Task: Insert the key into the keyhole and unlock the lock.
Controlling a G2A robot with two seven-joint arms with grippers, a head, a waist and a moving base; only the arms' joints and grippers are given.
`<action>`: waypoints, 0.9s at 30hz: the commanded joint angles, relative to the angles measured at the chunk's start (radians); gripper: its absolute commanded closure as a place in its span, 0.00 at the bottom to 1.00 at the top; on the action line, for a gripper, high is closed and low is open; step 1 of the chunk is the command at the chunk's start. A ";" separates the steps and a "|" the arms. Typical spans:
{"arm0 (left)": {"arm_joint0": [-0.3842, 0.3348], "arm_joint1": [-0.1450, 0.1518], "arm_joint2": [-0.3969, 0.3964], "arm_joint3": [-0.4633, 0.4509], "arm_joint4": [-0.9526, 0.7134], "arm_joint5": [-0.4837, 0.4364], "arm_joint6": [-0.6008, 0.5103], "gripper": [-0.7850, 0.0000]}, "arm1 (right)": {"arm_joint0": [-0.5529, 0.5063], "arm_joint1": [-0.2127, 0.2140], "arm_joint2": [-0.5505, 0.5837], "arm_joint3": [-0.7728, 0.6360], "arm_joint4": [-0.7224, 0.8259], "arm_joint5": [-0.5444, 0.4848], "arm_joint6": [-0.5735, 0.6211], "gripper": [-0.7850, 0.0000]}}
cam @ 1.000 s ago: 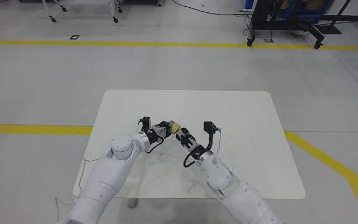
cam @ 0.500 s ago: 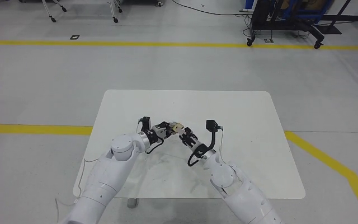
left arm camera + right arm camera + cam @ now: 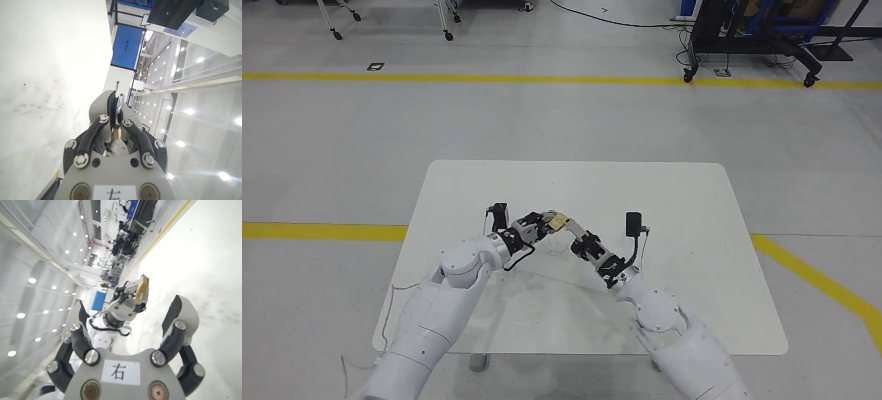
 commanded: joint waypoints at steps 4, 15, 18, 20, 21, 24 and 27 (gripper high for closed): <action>0.026 0.002 -0.014 -0.028 -0.014 -0.076 -0.020 1.00 | 0.017 0.012 0.081 0.065 0.319 0.043 0.254 0.32; 0.027 0.000 -0.021 -0.016 -0.051 -0.083 -0.064 1.00 | 0.048 0.006 0.060 0.111 0.386 0.060 0.288 0.59; 0.027 0.000 -0.021 -0.015 -0.051 -0.083 -0.065 1.00 | 0.057 0.003 0.049 0.116 0.386 0.065 0.285 0.61; 0.027 0.000 -0.022 -0.017 -0.045 -0.086 -0.064 1.00 | 0.062 0.002 0.040 0.116 0.385 0.069 0.283 0.61; 0.028 0.000 -0.022 -0.019 -0.043 -0.087 -0.064 1.00 | 0.064 0.001 0.036 0.118 0.383 0.070 0.280 0.61; 0.030 0.000 -0.024 -0.022 -0.042 -0.088 -0.065 1.00 | 0.072 -0.001 0.028 0.125 0.381 0.075 0.271 0.64; 0.031 0.001 -0.026 -0.025 -0.039 -0.088 -0.067 1.00 | 0.076 -0.003 0.025 0.136 0.385 0.079 0.258 0.78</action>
